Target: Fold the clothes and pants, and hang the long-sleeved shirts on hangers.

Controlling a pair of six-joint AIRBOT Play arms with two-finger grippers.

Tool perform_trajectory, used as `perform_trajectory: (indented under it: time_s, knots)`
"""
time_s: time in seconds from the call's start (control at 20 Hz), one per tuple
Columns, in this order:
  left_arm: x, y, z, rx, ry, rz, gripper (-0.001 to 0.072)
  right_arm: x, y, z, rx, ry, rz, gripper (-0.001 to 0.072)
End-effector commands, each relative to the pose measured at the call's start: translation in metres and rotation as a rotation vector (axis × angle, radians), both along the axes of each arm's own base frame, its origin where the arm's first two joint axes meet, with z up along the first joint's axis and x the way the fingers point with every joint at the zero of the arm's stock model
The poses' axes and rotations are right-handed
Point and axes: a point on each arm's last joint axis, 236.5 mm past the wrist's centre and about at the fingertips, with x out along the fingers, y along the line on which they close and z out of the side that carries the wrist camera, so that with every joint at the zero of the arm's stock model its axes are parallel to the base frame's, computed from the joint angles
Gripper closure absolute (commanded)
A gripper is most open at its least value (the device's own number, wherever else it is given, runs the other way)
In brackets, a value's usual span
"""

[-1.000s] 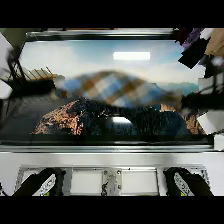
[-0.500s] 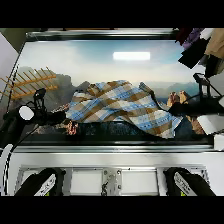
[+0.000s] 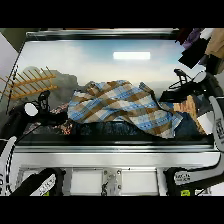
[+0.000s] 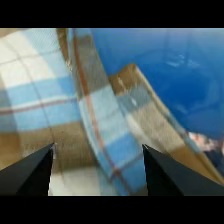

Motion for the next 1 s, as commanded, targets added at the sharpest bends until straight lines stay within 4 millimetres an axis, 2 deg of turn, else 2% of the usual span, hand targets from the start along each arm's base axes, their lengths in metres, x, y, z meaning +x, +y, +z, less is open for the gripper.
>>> perform_trajectory:
  time_s: [0.0, 0.15, 0.3, 0.4, 0.45, 0.5, 0.6, 0.65, 0.7, 0.8, 0.85, 0.95]
  knots:
    - [-0.004, -0.001, -0.011, -0.006, 0.045, 0.0, 0.0695, 0.025, 0.016, -0.03, 0.072, -0.03, 0.019, 0.0123]
    - [-0.003, -0.001, -0.013, -0.006, 0.051, 0.0, 0.0695, 0.034, 0.027, -0.04, 0.078, -0.05, 0.021, 0.0123]
    - [-0.003, -0.001, -0.013, -0.006, 0.051, 0.0, 0.0695, 0.035, 0.041, -0.048, 0.079, -0.053, 0.06, 0.0126]
    - [-0.003, -0.001, -0.014, -0.006, 0.051, 0.0, 0.0695, 0.041, 0.046, -0.047, 0.068, -0.08, 0.073, 0.0135]
    - [-0.003, -0.001, -0.013, -0.006, 0.051, 0.0, 0.0695, 0.045, 0.047, -0.046, 0.062, -0.096, 0.071, 0.0222]
    - [-0.003, -0.001, -0.013, -0.006, 0.051, 0.0, 0.0695, 0.049, 0.046, -0.043, 0.058, -0.109, 0.07, 0.0384]
    - [-0.003, -0.001, -0.013, -0.006, 0.051, 0.0, 0.0695, 0.054, 0.047, -0.038, 0.062, -0.125, 0.067, 0.0433]
    - [-0.004, -0.001, -0.014, -0.006, 0.051, 0.0, 0.0695, 0.056, 0.046, -0.035, 0.061, -0.133, 0.068, 0.0564]
    - [-0.003, -0.001, -0.013, -0.007, 0.051, 0.0, 0.0695, 0.059, 0.046, -0.028, 0.057, -0.148, 0.07, 0.068]
    - [-0.002, -0.002, -0.01, -0.009, 0.042, 0.001, 0.0695, 0.069, 0.039, -0.001, 0.018, -0.215, 0.083, 0.0691]
    - [0.003, -0.002, -0.005, -0.009, 0.024, 0.001, 0.0696, 0.077, 0.031, 0.021, -0.02, -0.268, 0.093, 0.0691]
    - [0.027, -0.009, 0.018, -0.048, -0.064, 0.024, 0.0696, 0.095, 0.015, 0.079, -0.093, -0.388, 0.079, 0.0692]
